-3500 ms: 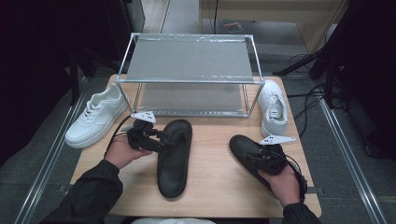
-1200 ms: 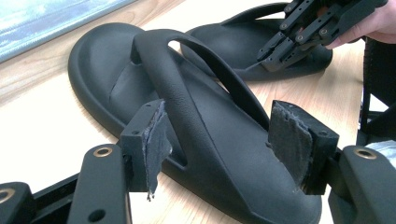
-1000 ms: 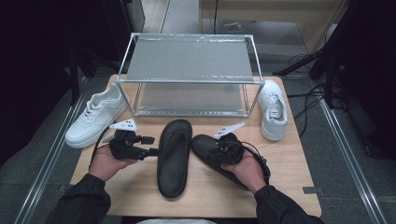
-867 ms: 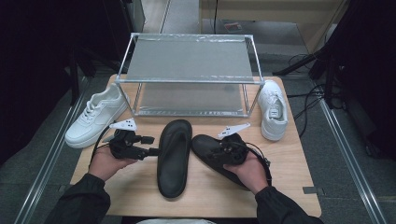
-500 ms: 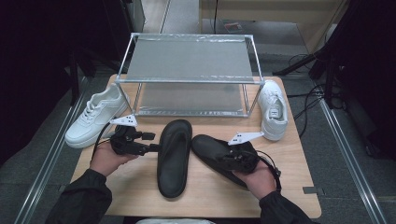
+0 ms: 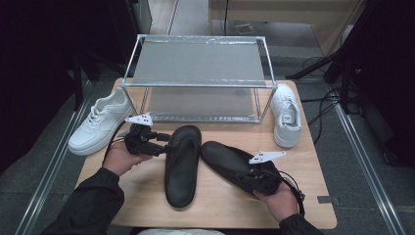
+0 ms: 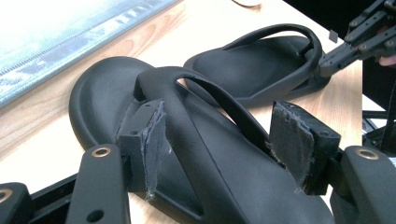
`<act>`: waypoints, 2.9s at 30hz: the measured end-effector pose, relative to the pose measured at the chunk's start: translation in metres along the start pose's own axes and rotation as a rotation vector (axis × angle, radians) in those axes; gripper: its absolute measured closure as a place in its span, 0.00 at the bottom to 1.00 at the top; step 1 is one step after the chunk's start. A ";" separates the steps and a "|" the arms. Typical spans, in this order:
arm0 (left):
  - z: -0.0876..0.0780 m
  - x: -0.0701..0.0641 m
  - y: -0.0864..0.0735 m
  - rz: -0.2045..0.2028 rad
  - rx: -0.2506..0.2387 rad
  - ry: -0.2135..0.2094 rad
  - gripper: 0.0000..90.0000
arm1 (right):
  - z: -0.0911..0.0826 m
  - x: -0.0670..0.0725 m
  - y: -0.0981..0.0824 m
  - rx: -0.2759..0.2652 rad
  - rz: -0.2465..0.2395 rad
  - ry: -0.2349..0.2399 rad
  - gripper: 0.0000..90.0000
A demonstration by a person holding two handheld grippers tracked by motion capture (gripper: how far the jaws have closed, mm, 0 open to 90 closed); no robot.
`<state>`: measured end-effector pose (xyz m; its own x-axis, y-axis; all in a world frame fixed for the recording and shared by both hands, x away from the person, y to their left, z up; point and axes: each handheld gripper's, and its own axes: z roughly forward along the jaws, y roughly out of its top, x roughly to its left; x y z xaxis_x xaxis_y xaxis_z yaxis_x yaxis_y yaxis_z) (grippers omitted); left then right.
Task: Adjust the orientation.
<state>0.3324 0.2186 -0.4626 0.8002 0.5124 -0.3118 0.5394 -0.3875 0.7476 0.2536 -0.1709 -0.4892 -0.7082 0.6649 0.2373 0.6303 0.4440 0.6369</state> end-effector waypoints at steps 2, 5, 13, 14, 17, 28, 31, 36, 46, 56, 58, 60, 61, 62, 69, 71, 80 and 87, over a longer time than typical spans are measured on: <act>0.001 0.000 0.000 -0.001 -0.005 -0.003 0.41 | 0.001 -0.001 -0.002 0.017 0.000 -0.016 1.00; 0.003 0.001 0.001 -0.001 -0.004 -0.003 0.41 | -0.001 -0.006 -0.004 0.026 0.018 -0.023 1.00; 0.002 0.000 0.000 -0.001 0.002 0.004 0.41 | -0.008 -0.018 -0.004 0.014 0.041 -0.053 1.00; 0.002 0.000 0.000 -0.001 0.002 0.004 0.41 | -0.008 -0.018 -0.004 0.014 0.041 -0.053 1.00; 0.001 0.000 0.000 0.007 0.001 0.006 0.41 | -0.008 -0.022 -0.003 0.010 0.041 -0.069 1.00; 0.002 0.000 0.000 0.004 0.009 0.004 0.41 | -0.008 -0.038 0.003 -0.017 0.084 -0.128 1.00; 0.002 0.001 -0.001 0.002 0.011 0.006 0.41 | -0.009 -0.037 0.004 -0.022 0.091 -0.125 1.00; 0.000 0.000 -0.001 0.001 0.016 0.009 0.41 | -0.006 -0.030 0.010 -0.057 0.094 -0.101 1.00; -0.009 -0.006 -0.013 -0.005 0.013 0.031 0.41 | 0.021 -0.016 0.034 -0.065 0.048 -0.068 1.00; -0.027 -0.010 -0.030 -0.043 -0.009 0.073 0.41 | 0.050 -0.015 0.054 -0.036 0.015 -0.045 1.00; -0.032 -0.011 -0.034 -0.052 -0.015 0.087 0.41 | 0.056 -0.014 0.055 -0.015 0.014 -0.044 1.00; -0.033 -0.011 -0.035 -0.052 -0.014 0.088 0.41 | 0.059 -0.014 0.056 -0.009 0.005 -0.041 1.00; -0.034 -0.011 -0.036 -0.053 -0.017 0.089 0.41 | 0.060 -0.013 0.056 0.001 0.000 -0.042 1.00; -0.035 -0.012 -0.037 -0.054 -0.018 0.093 0.41 | 0.061 -0.012 0.056 0.003 -0.007 -0.043 1.00; -0.035 -0.011 -0.037 -0.054 -0.022 0.092 0.41 | 0.066 -0.012 0.054 0.032 -0.006 -0.045 1.00; -0.035 -0.011 -0.036 -0.050 -0.020 0.089 0.41 | 0.065 -0.012 0.053 0.031 0.000 -0.044 1.00; -0.030 -0.006 -0.030 -0.049 -0.032 0.078 0.40 | 0.059 -0.009 0.045 0.034 0.016 -0.033 1.00; -0.021 -0.003 -0.021 -0.038 -0.024 0.055 0.40 | 0.054 -0.004 0.036 0.033 0.023 -0.026 1.00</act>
<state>0.3134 0.2416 -0.4649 0.7635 0.5678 -0.3076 0.5619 -0.3494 0.7498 0.2964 -0.1255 -0.5070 -0.6851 0.6906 0.2317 0.6565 0.4476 0.6071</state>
